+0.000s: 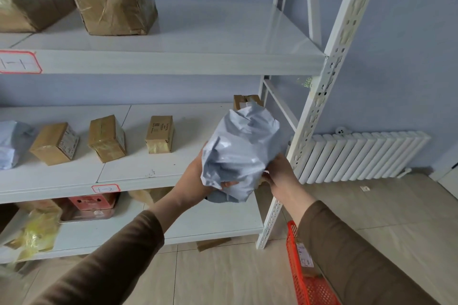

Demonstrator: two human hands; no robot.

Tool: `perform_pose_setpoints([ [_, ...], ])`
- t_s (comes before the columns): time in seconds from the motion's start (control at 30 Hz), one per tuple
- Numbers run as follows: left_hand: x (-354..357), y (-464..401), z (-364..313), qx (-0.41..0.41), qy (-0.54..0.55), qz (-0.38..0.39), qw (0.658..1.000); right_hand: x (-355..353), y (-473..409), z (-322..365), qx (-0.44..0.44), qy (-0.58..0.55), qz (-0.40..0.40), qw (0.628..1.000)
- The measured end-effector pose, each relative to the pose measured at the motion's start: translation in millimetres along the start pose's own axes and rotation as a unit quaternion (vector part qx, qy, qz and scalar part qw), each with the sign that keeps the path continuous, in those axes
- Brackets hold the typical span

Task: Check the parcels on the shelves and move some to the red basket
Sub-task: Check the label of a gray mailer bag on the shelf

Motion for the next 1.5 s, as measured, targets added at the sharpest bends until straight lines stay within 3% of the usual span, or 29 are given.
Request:
perform_pose_setpoints([
  [0.1,-5.2,-3.0,5.4,0.091,-0.165,-0.02,0.982,-6.9,-0.6,-5.5,0.06,-0.13,0.017,0.99],
  [0.23,-12.4,-6.1,8.7,0.276,-0.435,-0.094,0.852,-19.4,5.2,-5.3,0.096,-0.165,0.144,0.971],
  [0.37,-19.9,-5.7,15.2,0.342,-0.498,-0.08,0.793,-33.2,4.1,-3.5,0.126,-0.198,0.146,0.961],
  [0.43,-22.7,-5.4,19.6,0.351,-0.516,-0.089,0.776,-39.8,0.5,-2.9,0.153,-0.202,0.16,0.954],
  [0.53,-26.0,-7.9,24.7,0.35,-0.525,-0.08,0.771,-45.3,-3.0,-3.8,0.16,-0.159,0.244,0.943],
  [0.6,-26.5,-11.7,25.8,0.348,-0.501,-0.078,0.788,-46.6,-4.9,-7.5,0.138,-0.1,0.283,0.944],
  [0.67,-22.4,-13.3,26.6,0.32,-0.438,-0.121,0.831,-42.5,-2.3,-8.0,0.127,-0.089,0.286,0.946],
  [0.77,-14.5,-11.8,33.5,0.099,-0.212,-0.196,0.952,-35.5,-2.7,-13.9,0.129,-0.139,0.273,0.943],
  [0.83,-10.4,-8.7,40.3,-0.076,-0.017,-0.193,0.978,-29.6,-3.9,-20.2,0.121,-0.158,0.267,0.943],
  [0.93,-1.1,2.4,48.1,-0.236,0.244,-0.165,0.926,-18.0,-6.3,-34.2,0.092,-0.142,0.249,0.954],
  [1.0,1.7,10.2,55.8,-0.249,0.344,-0.136,0.895,-11.9,-14.2,-47.7,0.08,-0.106,0.216,0.967],
  [1.2,-1.8,-6.2,73.2,-0.228,0.328,-0.122,0.909,18.2,-46.0,-85.9,0.114,-0.027,0.071,0.991],
  [1.37,-23.2,-51.5,91.3,-0.224,0.34,-0.132,0.904,53.0,-76.3,-79.8,0.136,0.106,0.005,0.985],
  [1.5,-45.2,-98.9,107.7,-0.235,0.329,-0.134,0.905,82.0,-110.9,-79.9,0.15,0.121,-0.038,0.981],
])
Point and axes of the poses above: each hand's wrist, its own y-axis away from the middle knuckle, its own x-axis out of the palm, z = x × y, the point moved 1 cm from there along -y, towards the middle knuckle, and after that the axes turned 8 degrees about -x, right-handed, at the moved point
